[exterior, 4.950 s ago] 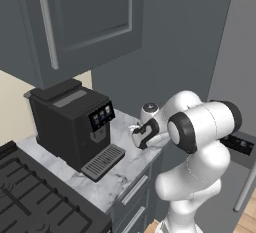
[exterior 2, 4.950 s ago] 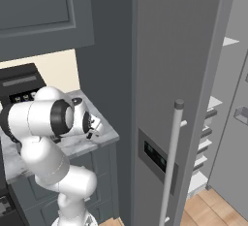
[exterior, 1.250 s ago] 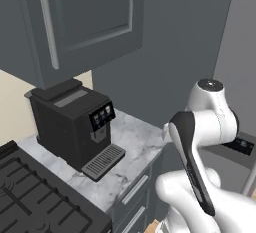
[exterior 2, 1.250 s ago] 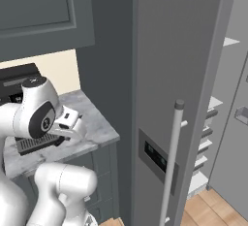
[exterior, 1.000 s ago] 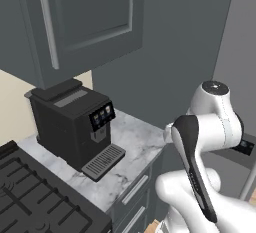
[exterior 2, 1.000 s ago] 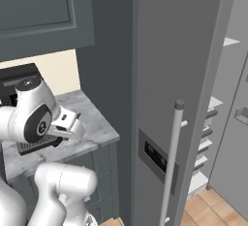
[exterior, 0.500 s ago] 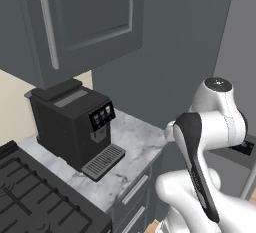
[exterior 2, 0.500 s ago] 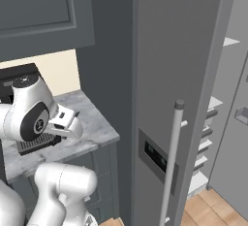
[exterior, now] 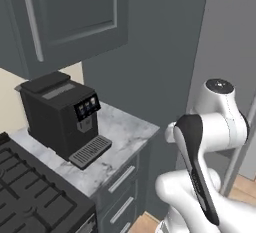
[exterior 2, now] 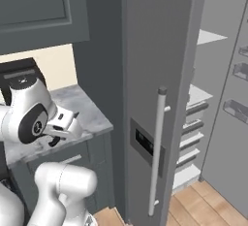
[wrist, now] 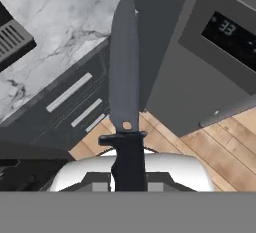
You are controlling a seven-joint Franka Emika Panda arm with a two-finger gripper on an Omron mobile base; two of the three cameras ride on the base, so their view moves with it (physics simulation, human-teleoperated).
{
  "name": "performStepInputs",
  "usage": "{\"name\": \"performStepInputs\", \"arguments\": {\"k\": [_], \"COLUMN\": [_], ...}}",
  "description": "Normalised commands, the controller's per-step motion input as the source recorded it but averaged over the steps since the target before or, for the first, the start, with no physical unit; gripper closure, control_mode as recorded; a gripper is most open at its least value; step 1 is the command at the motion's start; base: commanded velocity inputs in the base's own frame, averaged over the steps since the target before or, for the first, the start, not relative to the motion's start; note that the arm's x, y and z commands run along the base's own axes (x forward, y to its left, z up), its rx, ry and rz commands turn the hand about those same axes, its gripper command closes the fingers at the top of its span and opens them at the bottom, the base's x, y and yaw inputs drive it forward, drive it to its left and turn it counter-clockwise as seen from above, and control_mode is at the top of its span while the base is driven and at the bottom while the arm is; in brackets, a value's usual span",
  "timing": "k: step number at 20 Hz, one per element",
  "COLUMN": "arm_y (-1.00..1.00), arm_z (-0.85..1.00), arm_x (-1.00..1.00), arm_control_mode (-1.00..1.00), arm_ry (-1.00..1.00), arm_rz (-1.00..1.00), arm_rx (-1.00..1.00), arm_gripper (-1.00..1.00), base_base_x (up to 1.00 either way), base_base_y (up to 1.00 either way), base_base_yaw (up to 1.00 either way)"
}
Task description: Retrieve the butter from the fridge and place it on a plate on the dining table. Then retrieve the butter knife by the fridge and place it near the plate.
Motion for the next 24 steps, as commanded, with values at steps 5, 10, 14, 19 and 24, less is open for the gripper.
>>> {"name": "performStepInputs", "arguments": {"k": [5, 10, 14, 19, 24], "arm_y": [0.0, 0.0, 0.0, 0.0, 0.0], "arm_z": [0.0, 0.0, 0.0, 0.0, 0.0], "arm_x": [0.0, 0.0, 0.0, 0.0, 0.0], "arm_control_mode": [1.0, 1.0, 1.0, 1.0, 1.0], "arm_ry": [0.0, 0.0, 0.0, 0.0, 0.0], "arm_rz": [0.0, 0.0, 0.0, 0.0, 0.0], "arm_rx": [0.0, 0.0, 0.0, 0.0, 0.0], "arm_gripper": [1.0, 1.0, 1.0, 1.0, 1.0], "base_base_x": [-0.87, -1.0, -1.0, -1.0, -0.95], "base_base_y": [-0.02, 0.0, 0.01, 0.04, 0.1], "base_base_yaw": [0.0, -0.01, -0.12, -0.38, -0.6]}}
